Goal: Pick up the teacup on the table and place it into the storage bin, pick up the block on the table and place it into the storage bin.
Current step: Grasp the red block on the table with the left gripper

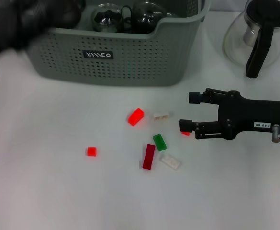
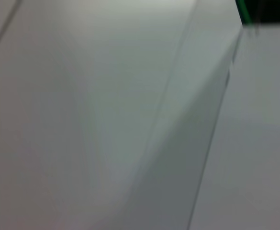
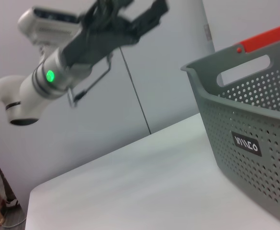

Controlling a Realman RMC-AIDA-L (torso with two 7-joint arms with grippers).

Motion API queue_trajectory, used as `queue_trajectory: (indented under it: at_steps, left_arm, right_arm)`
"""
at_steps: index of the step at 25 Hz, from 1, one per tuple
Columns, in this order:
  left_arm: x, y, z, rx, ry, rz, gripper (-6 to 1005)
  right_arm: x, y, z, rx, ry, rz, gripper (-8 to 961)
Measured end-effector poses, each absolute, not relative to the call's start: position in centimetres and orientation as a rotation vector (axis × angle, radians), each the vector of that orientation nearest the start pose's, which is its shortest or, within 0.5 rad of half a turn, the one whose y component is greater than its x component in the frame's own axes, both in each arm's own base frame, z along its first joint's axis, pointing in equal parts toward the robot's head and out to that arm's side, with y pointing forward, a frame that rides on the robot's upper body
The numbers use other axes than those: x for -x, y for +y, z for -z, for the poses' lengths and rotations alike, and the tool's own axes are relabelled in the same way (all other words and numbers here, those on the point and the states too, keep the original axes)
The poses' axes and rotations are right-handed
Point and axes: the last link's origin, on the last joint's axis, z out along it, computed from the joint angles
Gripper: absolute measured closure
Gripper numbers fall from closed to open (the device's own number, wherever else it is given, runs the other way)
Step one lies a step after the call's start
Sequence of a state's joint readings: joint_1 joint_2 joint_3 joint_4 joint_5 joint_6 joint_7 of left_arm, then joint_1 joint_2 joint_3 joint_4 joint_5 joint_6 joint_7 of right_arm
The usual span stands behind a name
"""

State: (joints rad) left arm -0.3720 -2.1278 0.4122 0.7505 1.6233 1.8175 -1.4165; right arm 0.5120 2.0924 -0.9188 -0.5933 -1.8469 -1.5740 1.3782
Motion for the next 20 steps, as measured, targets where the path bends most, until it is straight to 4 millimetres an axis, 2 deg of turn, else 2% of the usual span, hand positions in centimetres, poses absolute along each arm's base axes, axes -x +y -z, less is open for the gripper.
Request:
queue_trajectory:
  at_steps: [5,10,18,20]
  left_arm:
    - [29.2,25.7,-4.1,2.390,-0.509,1.070,308]
    - [30.9,23.7,-1.5,2.575,-0.479,0.844,321]
    - [32.5,23.5,0.1,2.632,-0.443,0.664,342]
    - [33.0,23.7,1.1,2.626,-0.424,0.617,347]
  right_arm:
    - [-24.3,30.8,3.7,2.873,0.647,-0.805,4]
    - [-24.5,30.8,3.7,2.868,0.657,-0.799,4]
    - [-24.6,30.8,4.0,2.865,0.671,-0.788,4]
    - [-24.7,30.8,4.0,2.863,0.675,-0.786,4]
